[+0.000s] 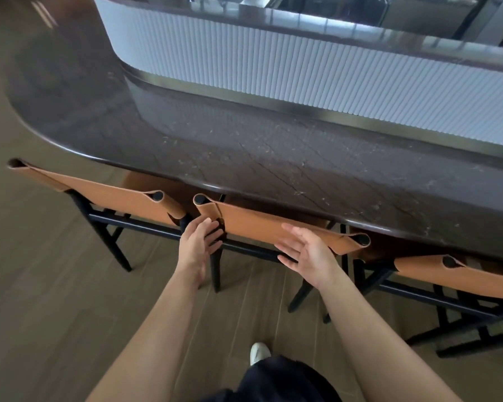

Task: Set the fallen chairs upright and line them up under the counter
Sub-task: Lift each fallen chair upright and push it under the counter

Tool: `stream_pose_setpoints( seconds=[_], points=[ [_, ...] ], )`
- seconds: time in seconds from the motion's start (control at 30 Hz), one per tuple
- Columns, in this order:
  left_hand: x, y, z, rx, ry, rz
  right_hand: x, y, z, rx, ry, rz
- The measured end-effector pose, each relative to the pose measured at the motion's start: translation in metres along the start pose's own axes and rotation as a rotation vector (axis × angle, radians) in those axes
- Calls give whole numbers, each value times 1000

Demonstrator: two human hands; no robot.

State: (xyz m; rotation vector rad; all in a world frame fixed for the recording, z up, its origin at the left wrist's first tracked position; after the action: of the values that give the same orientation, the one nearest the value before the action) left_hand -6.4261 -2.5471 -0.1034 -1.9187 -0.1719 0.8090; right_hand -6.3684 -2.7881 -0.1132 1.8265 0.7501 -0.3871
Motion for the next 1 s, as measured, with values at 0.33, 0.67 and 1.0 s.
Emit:
stream_pose_setpoints(
  seconds=[0.33,0.67,1.0],
  points=[
    [-44,-39,138,11,-27,-70,-47,-87,-123,31,112,3],
    [-50,-72,259,-19,-112,-75,-46,-143,-227,-21,161,-43],
    [23,-134,298,-62,-153,-47,30,-136,-304,-7,184,-88]
  ],
)
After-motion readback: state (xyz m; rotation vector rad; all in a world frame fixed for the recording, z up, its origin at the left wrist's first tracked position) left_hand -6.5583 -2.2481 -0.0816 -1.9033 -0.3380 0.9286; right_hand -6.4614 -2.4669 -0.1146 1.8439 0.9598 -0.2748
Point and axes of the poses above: each hand's wrist, its own x-axis towards the middle knuckle, its own z-axis out of the back of the hand, y = z × x, the point moved 8 cm from there along x, towards the middle knuckle, and after that the axes turned 2 degrees about y, right-handed, at the moved point
